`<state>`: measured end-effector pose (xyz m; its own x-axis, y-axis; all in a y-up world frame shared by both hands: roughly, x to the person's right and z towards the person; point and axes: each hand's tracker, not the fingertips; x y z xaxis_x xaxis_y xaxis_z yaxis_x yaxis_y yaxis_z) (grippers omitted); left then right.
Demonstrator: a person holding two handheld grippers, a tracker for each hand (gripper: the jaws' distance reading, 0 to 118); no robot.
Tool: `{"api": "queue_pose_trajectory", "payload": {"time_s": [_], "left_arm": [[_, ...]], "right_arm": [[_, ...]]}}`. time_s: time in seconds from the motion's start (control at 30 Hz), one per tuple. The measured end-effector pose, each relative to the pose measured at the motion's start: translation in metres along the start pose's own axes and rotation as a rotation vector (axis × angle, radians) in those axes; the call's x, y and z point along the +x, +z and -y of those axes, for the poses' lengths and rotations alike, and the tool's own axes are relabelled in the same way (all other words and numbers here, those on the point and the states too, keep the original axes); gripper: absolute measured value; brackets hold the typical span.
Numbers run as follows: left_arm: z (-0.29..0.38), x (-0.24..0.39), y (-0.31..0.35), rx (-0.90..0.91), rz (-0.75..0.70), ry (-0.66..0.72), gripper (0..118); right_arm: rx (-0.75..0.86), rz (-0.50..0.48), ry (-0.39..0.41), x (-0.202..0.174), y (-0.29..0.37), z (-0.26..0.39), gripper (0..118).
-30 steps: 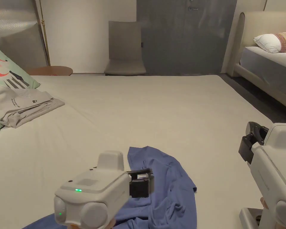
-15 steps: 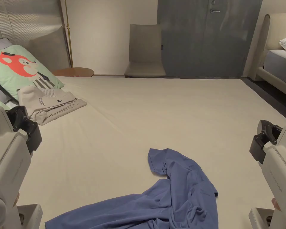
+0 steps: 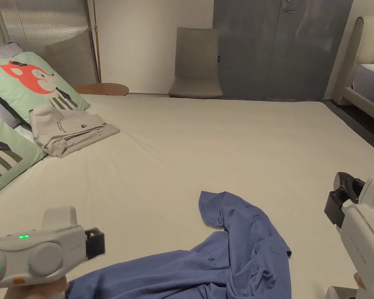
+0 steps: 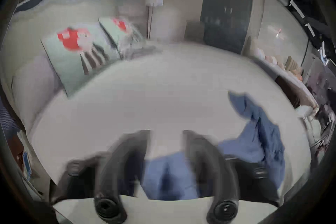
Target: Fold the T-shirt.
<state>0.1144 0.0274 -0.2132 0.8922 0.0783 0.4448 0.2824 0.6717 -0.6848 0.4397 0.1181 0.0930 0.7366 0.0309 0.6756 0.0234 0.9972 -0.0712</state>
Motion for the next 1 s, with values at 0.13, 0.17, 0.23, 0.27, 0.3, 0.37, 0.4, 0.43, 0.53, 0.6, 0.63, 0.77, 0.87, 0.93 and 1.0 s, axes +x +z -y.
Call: {"api": "queue_pose_trajectory", "payload": {"time_s": [0.13, 0.17, 0.23, 0.27, 0.3, 0.37, 0.4, 0.43, 0.53, 0.6, 0.63, 0.77, 0.87, 0.93, 1.0], "left_arm": [[0.032, -0.007, -0.043, -0.095, -0.057, 0.023, 107], [0.038, -0.009, -0.053, -0.116, -0.049, 0.046, 107], [0.047, -0.016, -0.068, -0.170, -0.040, 0.114, 103], [0.051, -0.019, -0.074, -0.199, -0.038, 0.156, 94], [0.054, -0.018, -0.074, -0.195, -0.043, 0.175, 89], [0.048, -0.010, -0.061, -0.121, -0.074, 0.104, 67], [0.045, -0.008, -0.057, -0.110, -0.079, 0.081, 33], [0.042, -0.006, -0.052, -0.082, -0.062, 0.058, 4], [0.034, -0.003, -0.029, -0.034, -0.005, 0.075, 3], [0.029, 0.003, -0.014, 0.034, -0.011, 0.036, 3], [0.026, 0.005, -0.007, 0.066, -0.015, 0.023, 3], [0.017, 0.006, 0.011, 0.102, 0.022, 0.032, 3], [0.018, 0.007, 0.012, 0.118, 0.019, 0.013, 3], [0.019, 0.007, 0.011, 0.110, 0.013, 0.004, 3], [0.022, 0.006, 0.010, 0.100, 0.016, 0.006, 3]], "right_arm": [[-0.035, -0.006, 0.008, -0.003, -0.002, 0.010, 1], [-0.044, -0.008, 0.010, -0.004, -0.003, 0.012, 1], [-0.062, -0.008, 0.010, -0.005, -0.005, 0.017, 1], [-0.070, -0.010, 0.009, -0.005, -0.005, 0.020, 1], [-0.077, -0.010, 0.009, -0.006, -0.006, 0.022, 1], [-0.091, -0.011, 0.015, -0.007, -0.007, 0.026, 1], [-0.097, -0.012, 0.017, -0.007, -0.009, 0.028, 1], [-0.107, -0.013, 0.018, -0.007, -0.010, 0.030, 1], [-0.132, -0.017, 0.013, -0.009, -0.016, 0.037, 1], [-0.202, -0.034, 0.016, -0.010, -0.023, 0.045, 3], [-0.273, -0.053, 0.018, -0.011, -0.030, 0.050, 9], [-0.625, -0.123, 0.014, -0.012, -0.069, 0.096, 74], [-0.753, -0.120, -0.013, -0.018, -0.084, 0.135, 111], [-0.815, -0.107, -0.032, -0.021, -0.090, 0.155, 104], [-0.862, -0.126, -0.066, -0.023, -0.096, 0.165, 96]]}}
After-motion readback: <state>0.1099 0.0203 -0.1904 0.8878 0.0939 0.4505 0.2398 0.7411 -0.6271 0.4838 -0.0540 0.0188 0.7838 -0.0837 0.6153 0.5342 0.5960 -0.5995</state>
